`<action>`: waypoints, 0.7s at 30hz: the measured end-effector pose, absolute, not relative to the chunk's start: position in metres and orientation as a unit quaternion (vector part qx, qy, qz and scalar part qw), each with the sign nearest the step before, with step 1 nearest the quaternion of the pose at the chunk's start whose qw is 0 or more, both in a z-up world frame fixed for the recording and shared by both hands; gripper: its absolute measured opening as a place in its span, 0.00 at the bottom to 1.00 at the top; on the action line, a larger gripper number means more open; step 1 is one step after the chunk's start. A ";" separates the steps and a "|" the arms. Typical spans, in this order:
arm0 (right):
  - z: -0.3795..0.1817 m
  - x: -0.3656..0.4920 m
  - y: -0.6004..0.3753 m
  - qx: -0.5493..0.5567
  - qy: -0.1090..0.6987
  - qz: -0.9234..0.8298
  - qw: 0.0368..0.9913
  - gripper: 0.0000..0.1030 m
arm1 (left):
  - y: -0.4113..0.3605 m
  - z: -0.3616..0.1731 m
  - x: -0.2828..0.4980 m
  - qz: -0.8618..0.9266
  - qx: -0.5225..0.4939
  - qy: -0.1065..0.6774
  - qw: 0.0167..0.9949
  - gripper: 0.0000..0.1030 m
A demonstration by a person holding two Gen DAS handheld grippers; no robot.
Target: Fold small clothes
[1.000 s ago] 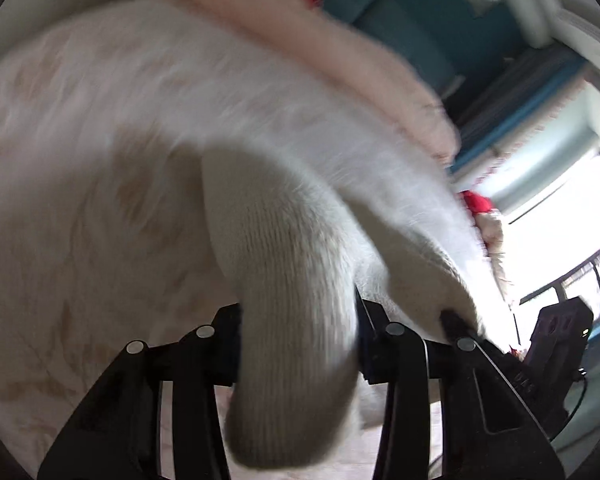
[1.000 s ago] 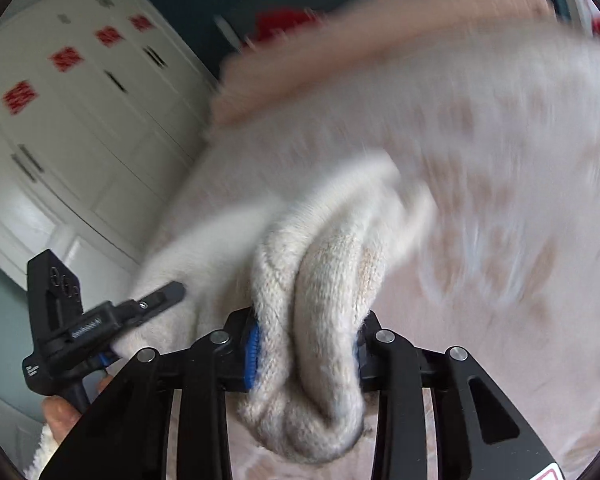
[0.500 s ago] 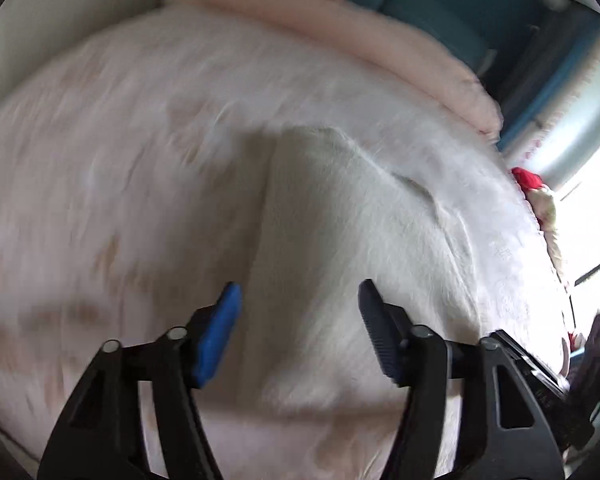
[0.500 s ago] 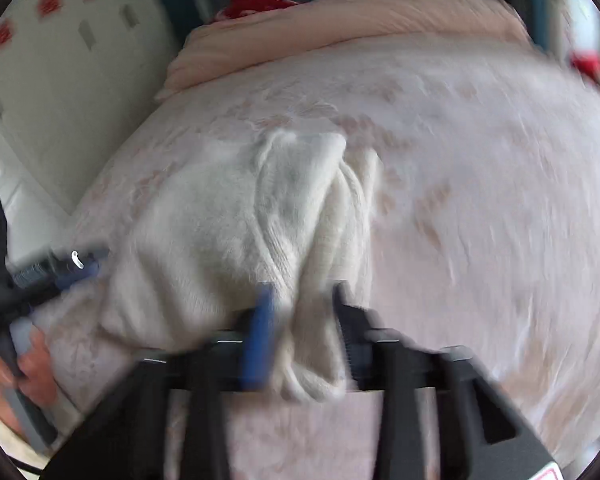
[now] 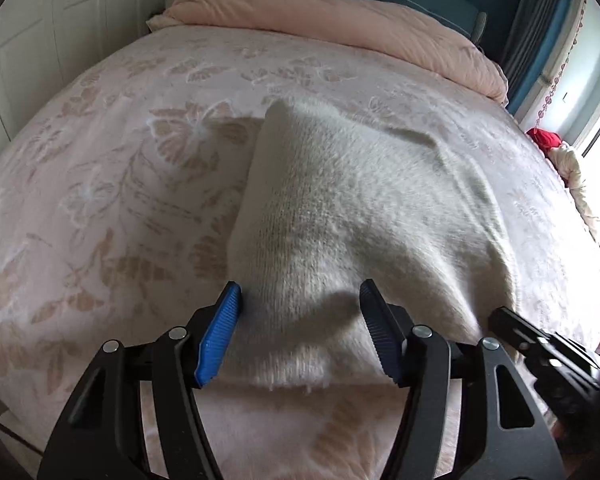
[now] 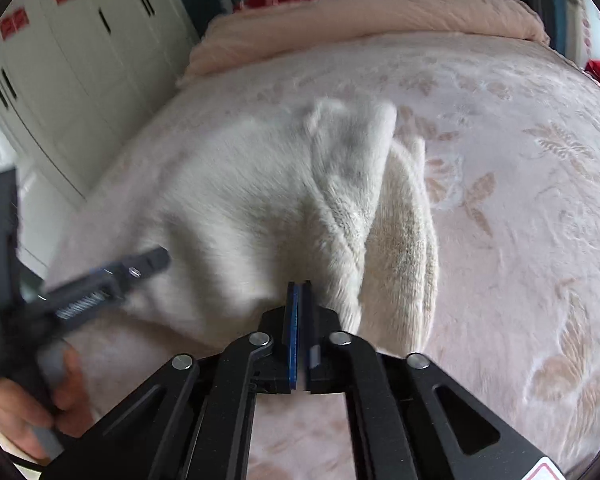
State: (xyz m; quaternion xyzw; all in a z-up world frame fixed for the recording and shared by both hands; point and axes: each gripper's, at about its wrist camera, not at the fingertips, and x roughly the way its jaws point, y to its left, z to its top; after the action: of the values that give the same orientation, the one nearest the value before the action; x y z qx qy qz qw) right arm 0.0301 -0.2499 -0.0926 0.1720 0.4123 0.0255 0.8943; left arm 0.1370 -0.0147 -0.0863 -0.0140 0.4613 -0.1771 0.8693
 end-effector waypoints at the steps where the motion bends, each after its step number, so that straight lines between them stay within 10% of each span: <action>1: -0.085 0.023 -0.243 0.171 0.405 0.024 0.898 0.07 | -0.012 -0.080 0.132 -0.175 -0.017 0.460 0.870 0.60; 9: -0.074 -0.026 -0.253 0.153 0.393 -0.012 0.907 0.30 | -0.007 -0.043 0.077 -0.146 0.030 0.414 0.898 0.91; 13: -0.071 -0.047 -0.245 0.131 0.378 -0.042 0.916 0.48 | -0.015 -0.038 0.054 -0.146 0.046 0.415 0.897 0.93; 21: -0.082 -0.078 -0.241 0.105 0.376 -0.115 0.913 0.53 | -0.037 -0.050 0.013 -0.130 0.102 0.399 0.902 0.92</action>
State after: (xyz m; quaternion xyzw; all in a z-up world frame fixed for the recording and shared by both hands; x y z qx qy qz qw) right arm -0.0776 -0.2406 -0.0822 0.1051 0.3765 -0.1147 0.9133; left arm 0.0132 -0.0370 -0.0499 0.1021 0.3988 -0.1300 0.9020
